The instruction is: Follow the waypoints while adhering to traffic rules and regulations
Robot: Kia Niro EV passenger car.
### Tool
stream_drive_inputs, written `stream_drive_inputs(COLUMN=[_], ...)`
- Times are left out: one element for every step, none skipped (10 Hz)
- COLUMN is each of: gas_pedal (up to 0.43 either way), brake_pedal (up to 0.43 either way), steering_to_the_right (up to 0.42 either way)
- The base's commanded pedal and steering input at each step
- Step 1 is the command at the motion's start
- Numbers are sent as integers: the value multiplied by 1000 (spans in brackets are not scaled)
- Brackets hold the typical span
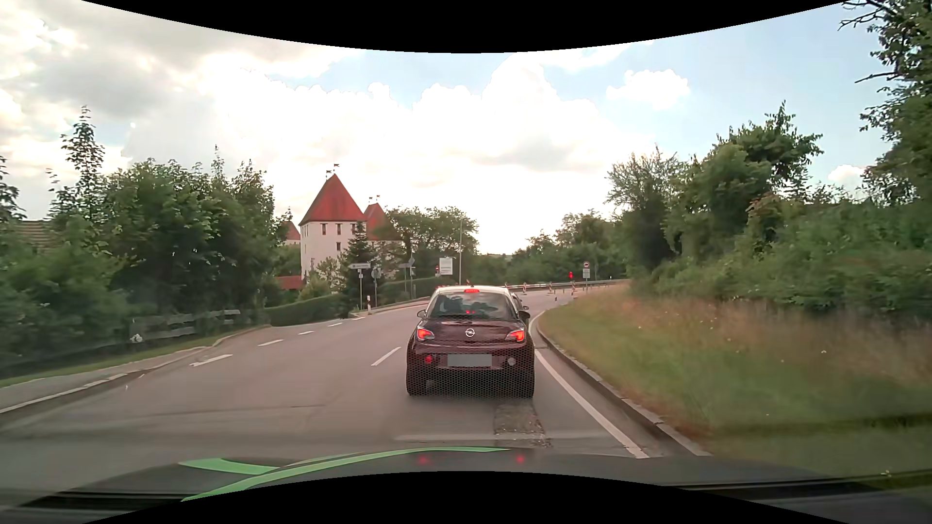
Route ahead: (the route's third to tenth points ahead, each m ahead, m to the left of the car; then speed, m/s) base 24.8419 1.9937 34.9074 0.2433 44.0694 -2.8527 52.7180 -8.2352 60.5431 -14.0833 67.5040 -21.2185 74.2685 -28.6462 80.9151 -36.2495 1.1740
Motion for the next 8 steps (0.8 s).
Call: stream_drive_inputs(gas_pedal=[0, 0, 0, 0, 0, 0, 0, 0], brake_pedal=[256, 256, 250, 256, 256, 256, 256, 256], steering_to_the_right=[32, 30, 28, 28, 26, 25, 24, 23])
